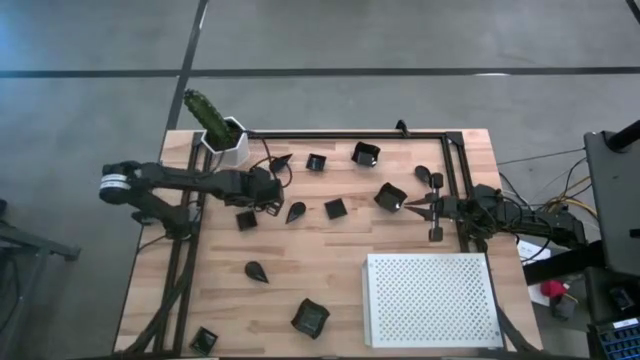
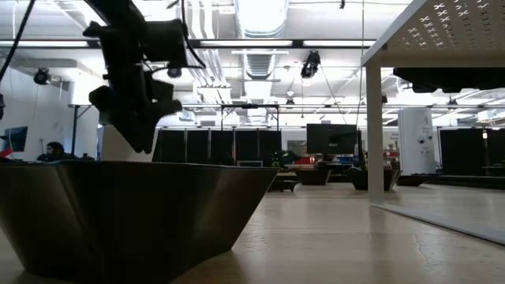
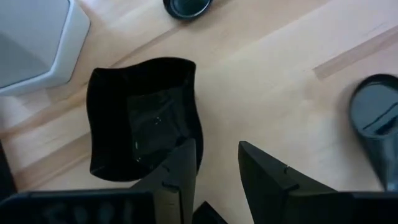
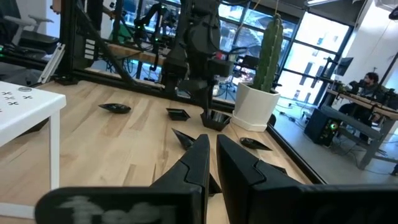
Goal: Pick & Place Mini shaped plates
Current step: Put the distorted square plate on the shelf
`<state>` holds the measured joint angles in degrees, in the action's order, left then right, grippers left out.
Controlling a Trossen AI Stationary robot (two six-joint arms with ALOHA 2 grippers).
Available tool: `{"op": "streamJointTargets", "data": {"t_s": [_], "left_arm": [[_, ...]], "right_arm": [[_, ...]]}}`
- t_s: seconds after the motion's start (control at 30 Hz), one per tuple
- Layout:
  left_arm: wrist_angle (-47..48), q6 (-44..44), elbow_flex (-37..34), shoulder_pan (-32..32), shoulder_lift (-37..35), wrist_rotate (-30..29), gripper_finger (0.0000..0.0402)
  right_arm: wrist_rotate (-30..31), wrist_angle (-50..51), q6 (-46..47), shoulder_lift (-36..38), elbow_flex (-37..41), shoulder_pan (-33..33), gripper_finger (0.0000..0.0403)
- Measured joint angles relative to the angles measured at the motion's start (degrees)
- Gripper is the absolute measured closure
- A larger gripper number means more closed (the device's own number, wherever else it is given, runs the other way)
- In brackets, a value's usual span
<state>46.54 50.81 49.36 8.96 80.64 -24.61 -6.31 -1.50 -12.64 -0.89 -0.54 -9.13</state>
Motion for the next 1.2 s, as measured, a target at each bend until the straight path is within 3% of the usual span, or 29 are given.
{"op": "streamJointTargets", "data": {"t_s": [0.37,0.7,0.87,1.07,1.2], "left_arm": [[0.0,-0.1,0.0,2.8,8.8,-1.0,0.0287],[-1.6,-3.0,0.0,4.6,10.1,-1.1,0.0291],[-1.6,-3.8,0.0,4.7,10.6,-1.0,0.0320],[-1.8,-6.5,0.0,4.6,11.1,-0.3,0.0387],[-1.8,-7.6,0.0,4.6,11.1,-0.4,0.0399]], "right_arm": [[0.0,0.0,0.0,0.0,0.0,0.0,0.0376],[0.0,0.0,0.0,0.0,0.0,0.0,0.0376],[0.0,0.0,0.0,0.0,0.0,0.0,0.0376],[0.0,0.0,0.0,0.0,0.0,0.0,0.0376],[-0.1,0.0,0.0,0.0,0.0,0.0,0.0376]]}}
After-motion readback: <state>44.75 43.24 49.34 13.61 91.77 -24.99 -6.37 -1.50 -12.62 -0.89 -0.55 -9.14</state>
